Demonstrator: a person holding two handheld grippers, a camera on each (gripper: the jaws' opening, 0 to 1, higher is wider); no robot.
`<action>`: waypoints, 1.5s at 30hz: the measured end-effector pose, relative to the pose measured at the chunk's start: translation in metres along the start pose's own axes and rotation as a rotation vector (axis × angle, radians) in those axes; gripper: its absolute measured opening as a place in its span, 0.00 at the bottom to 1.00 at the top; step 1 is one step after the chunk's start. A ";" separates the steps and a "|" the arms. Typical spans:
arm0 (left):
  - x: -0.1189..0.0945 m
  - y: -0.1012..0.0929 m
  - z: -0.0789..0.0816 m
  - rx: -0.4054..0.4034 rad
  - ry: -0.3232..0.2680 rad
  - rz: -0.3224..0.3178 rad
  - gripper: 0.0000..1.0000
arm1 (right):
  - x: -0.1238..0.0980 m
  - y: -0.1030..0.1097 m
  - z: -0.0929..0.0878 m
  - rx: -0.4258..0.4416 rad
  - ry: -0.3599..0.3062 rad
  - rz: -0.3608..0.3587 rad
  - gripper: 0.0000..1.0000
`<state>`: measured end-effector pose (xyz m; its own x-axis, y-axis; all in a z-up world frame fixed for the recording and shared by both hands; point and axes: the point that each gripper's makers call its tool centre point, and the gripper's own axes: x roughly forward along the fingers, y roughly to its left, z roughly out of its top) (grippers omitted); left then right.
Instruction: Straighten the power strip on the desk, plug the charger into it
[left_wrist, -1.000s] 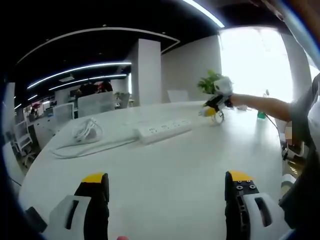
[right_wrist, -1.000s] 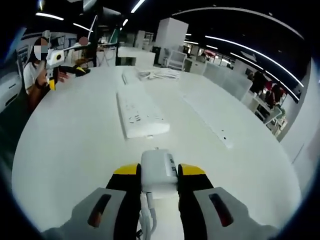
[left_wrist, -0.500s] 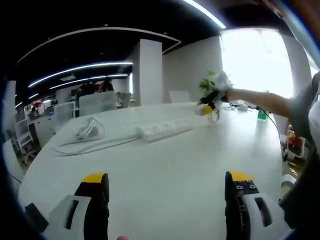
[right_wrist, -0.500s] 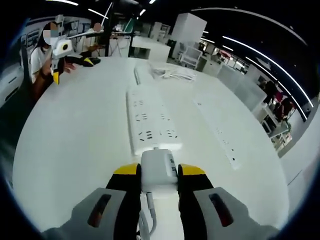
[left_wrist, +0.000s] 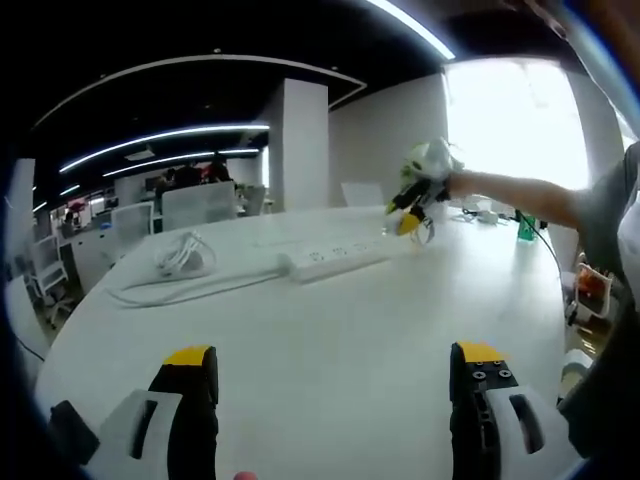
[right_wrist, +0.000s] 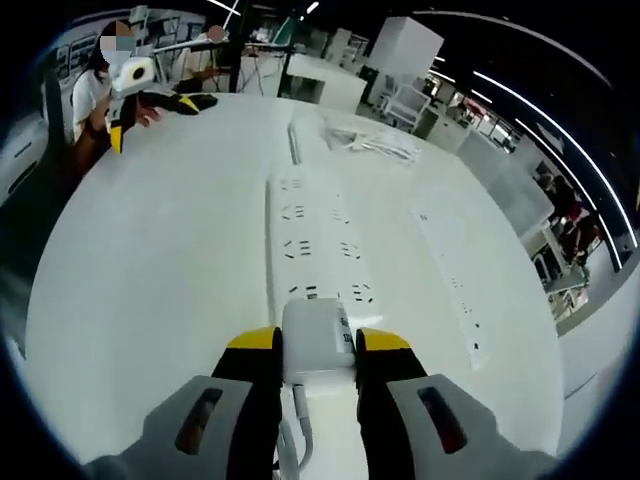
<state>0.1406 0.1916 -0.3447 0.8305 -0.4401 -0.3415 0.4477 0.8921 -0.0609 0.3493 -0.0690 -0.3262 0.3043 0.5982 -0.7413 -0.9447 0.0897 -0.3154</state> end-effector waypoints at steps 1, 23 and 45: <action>0.000 0.000 0.000 0.000 0.001 0.000 1.00 | 0.001 0.000 0.001 -0.005 0.003 -0.002 0.27; -0.003 0.012 -0.004 -0.019 -0.013 0.005 1.00 | 0.015 0.000 -0.002 -0.122 0.234 0.017 0.27; -0.002 0.014 -0.004 -0.024 -0.030 -0.009 1.00 | 0.022 0.002 0.012 -0.137 0.516 0.044 0.27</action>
<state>0.1434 0.2052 -0.3481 0.8361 -0.4506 -0.3130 0.4473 0.8902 -0.0867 0.3529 -0.0466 -0.3359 0.3176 0.1270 -0.9397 -0.9439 -0.0525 -0.3261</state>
